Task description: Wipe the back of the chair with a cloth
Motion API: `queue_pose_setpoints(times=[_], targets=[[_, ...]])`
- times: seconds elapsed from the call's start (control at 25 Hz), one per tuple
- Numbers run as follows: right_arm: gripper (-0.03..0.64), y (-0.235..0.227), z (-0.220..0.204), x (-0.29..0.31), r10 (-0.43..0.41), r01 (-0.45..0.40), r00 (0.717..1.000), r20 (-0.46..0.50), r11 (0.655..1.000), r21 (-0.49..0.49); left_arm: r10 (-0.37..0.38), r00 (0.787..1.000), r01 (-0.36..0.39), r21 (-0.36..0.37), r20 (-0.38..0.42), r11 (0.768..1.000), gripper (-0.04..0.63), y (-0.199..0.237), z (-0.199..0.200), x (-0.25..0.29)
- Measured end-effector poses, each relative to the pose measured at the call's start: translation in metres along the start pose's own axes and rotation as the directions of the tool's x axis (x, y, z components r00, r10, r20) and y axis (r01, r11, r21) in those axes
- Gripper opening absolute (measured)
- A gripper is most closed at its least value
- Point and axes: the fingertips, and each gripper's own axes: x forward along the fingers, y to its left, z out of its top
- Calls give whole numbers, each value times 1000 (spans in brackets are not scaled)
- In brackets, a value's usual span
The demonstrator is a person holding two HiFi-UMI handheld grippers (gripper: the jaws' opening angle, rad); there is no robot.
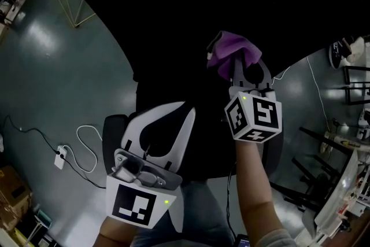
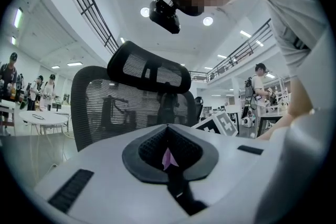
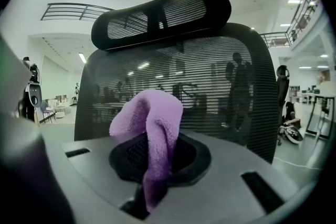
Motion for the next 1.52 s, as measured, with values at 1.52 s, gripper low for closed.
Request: queue_pose_setpoints(times=[1.52], targets=[[49, 189, -7, 38, 233, -237, 969, -77, 971, -45, 146, 989, -146, -22, 21, 989, 12, 82, 4, -81]])
